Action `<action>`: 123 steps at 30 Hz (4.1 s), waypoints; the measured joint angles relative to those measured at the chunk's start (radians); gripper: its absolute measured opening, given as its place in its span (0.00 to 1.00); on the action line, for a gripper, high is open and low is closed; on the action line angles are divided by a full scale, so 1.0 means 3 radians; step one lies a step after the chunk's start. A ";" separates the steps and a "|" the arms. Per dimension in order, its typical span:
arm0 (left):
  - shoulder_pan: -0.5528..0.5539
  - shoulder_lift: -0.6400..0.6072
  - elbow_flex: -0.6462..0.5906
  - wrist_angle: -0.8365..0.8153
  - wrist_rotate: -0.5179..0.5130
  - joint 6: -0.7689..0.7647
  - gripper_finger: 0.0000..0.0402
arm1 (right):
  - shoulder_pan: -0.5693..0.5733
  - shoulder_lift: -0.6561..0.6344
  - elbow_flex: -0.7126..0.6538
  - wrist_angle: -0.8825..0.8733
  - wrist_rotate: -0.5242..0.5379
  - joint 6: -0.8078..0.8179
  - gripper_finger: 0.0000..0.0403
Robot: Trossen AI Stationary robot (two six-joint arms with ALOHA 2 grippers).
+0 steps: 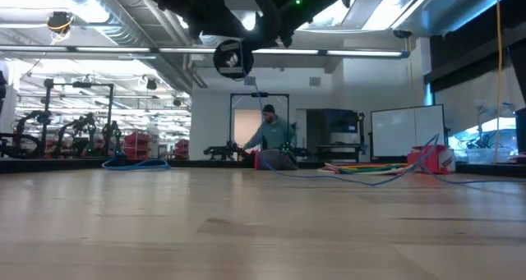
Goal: Coil cords
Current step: Coil the blue wire on the black spool
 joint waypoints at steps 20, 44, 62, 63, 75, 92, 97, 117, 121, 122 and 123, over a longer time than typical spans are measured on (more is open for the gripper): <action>0.0027 0.0228 0.0003 0.0120 0.0003 0.0145 0.01 | 0.0008 -0.0546 0.0279 0.0210 0.0147 -0.0003 0.01; 0.0271 0.0222 -0.0006 -0.0274 0.0002 0.0247 0.01 | 0.0046 -0.1219 0.0008 -0.1855 -0.0188 -0.0073 0.01; 0.0253 0.0232 -0.0009 0.0314 0.0407 -0.0167 0.01 | 0.0086 -0.0682 -0.1037 -0.0248 0.0012 -0.0061 0.01; 0.0235 0.0240 -0.0009 0.0379 0.0417 -0.0180 0.01 | 0.0086 -0.0624 -0.1037 -0.0115 0.0012 -0.0060 0.01; 0.0146 0.0320 0.0004 0.0571 0.0419 -0.0182 0.01 | 0.0084 -0.0481 -0.0931 0.0940 0.0129 0.0109 0.01; 0.0133 0.0343 0.0005 0.0546 0.0492 -0.0147 0.01 | 0.0089 -0.0502 0.0005 0.0980 0.0039 -0.0010 0.01; 0.0146 0.0367 -0.0002 0.0476 0.0456 -0.0114 0.01 | 0.0093 -0.0502 0.0318 0.0782 0.0015 -0.0088 0.01; 0.0102 0.0056 -0.0001 -0.0560 0.0440 0.0258 0.01 | 0.0084 -0.0858 0.0414 -0.0628 0.0307 -0.0187 0.01; 0.0027 0.0034 0.0001 -0.0370 0.0436 0.0341 0.01 | 0.0038 -0.0954 -0.0020 -0.0276 0.0293 -0.0170 0.01; 0.0010 0.0033 0.0002 -0.0321 0.0437 0.0350 0.01 | 0.0031 -0.0970 -0.0167 -0.0142 0.0263 -0.0163 0.01; -0.0008 0.0033 0.0003 -0.0298 0.0441 0.0358 0.01 | 0.0008 -0.0989 -0.0329 0.0048 0.0236 -0.0160 0.01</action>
